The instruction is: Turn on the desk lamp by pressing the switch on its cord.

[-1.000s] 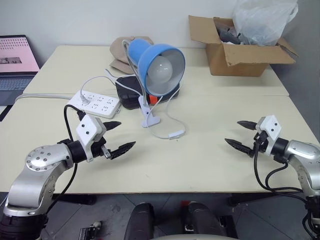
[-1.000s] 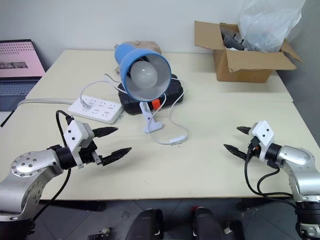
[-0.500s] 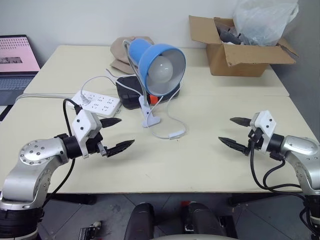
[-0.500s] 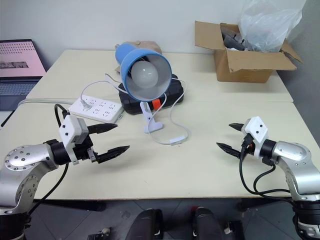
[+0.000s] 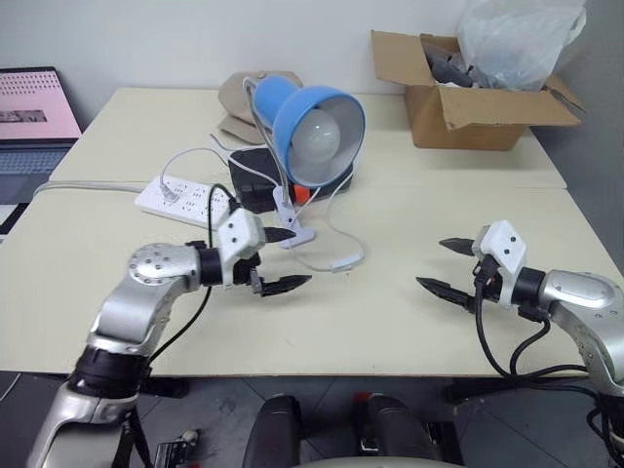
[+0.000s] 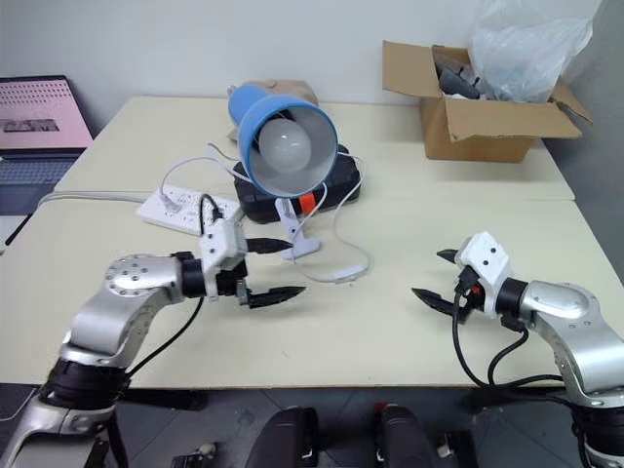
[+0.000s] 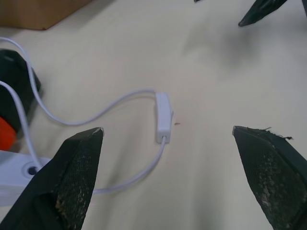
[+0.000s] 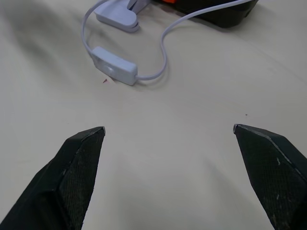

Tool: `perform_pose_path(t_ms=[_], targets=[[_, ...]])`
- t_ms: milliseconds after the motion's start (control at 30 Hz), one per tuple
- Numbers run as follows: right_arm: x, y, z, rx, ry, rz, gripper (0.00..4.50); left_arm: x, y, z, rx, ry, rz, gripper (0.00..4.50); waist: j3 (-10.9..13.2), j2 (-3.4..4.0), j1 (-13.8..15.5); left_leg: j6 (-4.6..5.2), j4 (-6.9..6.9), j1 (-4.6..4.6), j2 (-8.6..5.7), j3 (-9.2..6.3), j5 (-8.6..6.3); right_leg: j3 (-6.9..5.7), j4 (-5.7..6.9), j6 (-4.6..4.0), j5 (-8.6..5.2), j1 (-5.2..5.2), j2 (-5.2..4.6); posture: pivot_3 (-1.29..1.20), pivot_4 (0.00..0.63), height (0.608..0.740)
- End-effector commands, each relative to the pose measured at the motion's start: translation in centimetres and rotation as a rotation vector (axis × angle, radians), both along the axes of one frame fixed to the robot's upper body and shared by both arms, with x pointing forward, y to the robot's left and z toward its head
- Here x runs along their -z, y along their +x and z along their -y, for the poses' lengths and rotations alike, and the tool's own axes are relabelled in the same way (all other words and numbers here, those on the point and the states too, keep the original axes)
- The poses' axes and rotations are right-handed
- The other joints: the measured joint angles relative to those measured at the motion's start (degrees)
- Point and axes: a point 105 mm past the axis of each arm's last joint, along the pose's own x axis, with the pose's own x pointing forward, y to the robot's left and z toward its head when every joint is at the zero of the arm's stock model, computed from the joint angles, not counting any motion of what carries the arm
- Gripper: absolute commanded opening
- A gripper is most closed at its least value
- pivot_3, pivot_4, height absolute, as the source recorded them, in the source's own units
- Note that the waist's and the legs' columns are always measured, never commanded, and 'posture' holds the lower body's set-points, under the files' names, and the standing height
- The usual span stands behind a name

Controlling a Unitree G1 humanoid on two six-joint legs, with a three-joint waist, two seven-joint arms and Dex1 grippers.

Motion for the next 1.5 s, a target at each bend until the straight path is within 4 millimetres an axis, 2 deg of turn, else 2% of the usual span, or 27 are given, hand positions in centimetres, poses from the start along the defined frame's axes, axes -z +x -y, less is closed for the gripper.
perform_pose_path(t_ms=[33,367,533,633,867,1000,1200,1333,1500], targets=[[-0.8,-0.9,-0.7,-0.007,-0.025,0.015,4.50,1.0,1.4,1.3,0.045,0.055,0.042,4.49,0.0,0.00,0.0,0.00,0.00,-0.01,0.00,0.00,0.00,0.01,0.00,0.00,0.00,-0.01,0.00,0.00,0.150,0.740],[-0.7,-2.2,-1.0,0.013,-0.045,0.007,4.50,3.2,3.4,4.3,0.111,0.057,0.043,4.49,0.0,-0.03,-0.1,0.00,0.03,-0.08,-0.01,-0.06,0.00,-0.03,-0.01,0.02,0.00,-0.01,0.04,0.00,0.150,0.740],[-1.0,-2.5,-1.0,0.022,-0.047,0.009,4.50,3.6,3.8,4.8,0.129,0.062,0.042,4.49,0.0,-0.03,-0.1,0.01,0.05,-0.08,-0.01,-0.06,0.00,-0.03,-0.01,0.04,0.01,-0.01,0.05,0.00,0.150,0.740],[-1.1,-2.5,-0.9,0.027,-0.050,0.010,4.50,3.8,3.9,5.2,0.139,0.057,0.036,4.04,0.0,-0.03,-0.2,0.01,0.05,-0.08,-0.01,-0.07,0.00,-0.03,-0.01,0.04,0.01,-0.01,0.06,0.00,0.150,0.740],[-1.3,-2.6,-0.9,0.031,-0.055,0.013,4.50,4.4,4.2,5.5,0.148,0.079,0.041,2.62,0.0,-0.04,-0.2,0.01,0.06,-0.10,-0.01,-0.08,0.00,-0.03,-0.01,0.04,0.01,-0.01,0.06,0.00,0.150,0.740],[-1.4,-2.6,-0.9,0.030,-0.058,0.015,4.50,4.5,4.3,5.5,0.148,0.086,0.048,1.66,0.0,-0.04,-0.2,0.01,0.06,-0.09,-0.01,-0.09,0.00,-0.04,-0.01,0.04,0.01,-0.01,0.07,0.00,0.150,0.740],[-1.7,-2.4,-1.1,0.020,-0.062,0.034,4.50,4.4,4.2,5.4,0.161,0.093,0.060,0.54,0.0,-0.04,-0.2,0.01,0.07,-0.09,-0.01,-0.09,0.00,-0.03,-0.01,0.06,0.02,-0.01,0.07,0.00,0.150,0.740],[-2.4,-2.3,-1.7,-0.027,-0.076,0.100,4.50,3.7,3.8,5.4,0.184,0.085,0.075,0.43,0.0,-0.04,-0.2,0.01,0.07,-0.09,-0.01,-0.09,0.00,-0.04,0.00,0.06,0.02,-0.01,0.08,0.00,0.150,0.740],[-3.5,-2.7,-3.7,-0.179,-0.071,0.118,4.50,1.4,2.8,5.7,0.250,0.085,0.113,0.43,0.0,-0.05,-0.4,0.01,0.05,-0.11,0.00,-0.09,0.00,-0.02,-0.02,0.06,0.02,-0.03,0.10,0.00,0.150,0.740]])
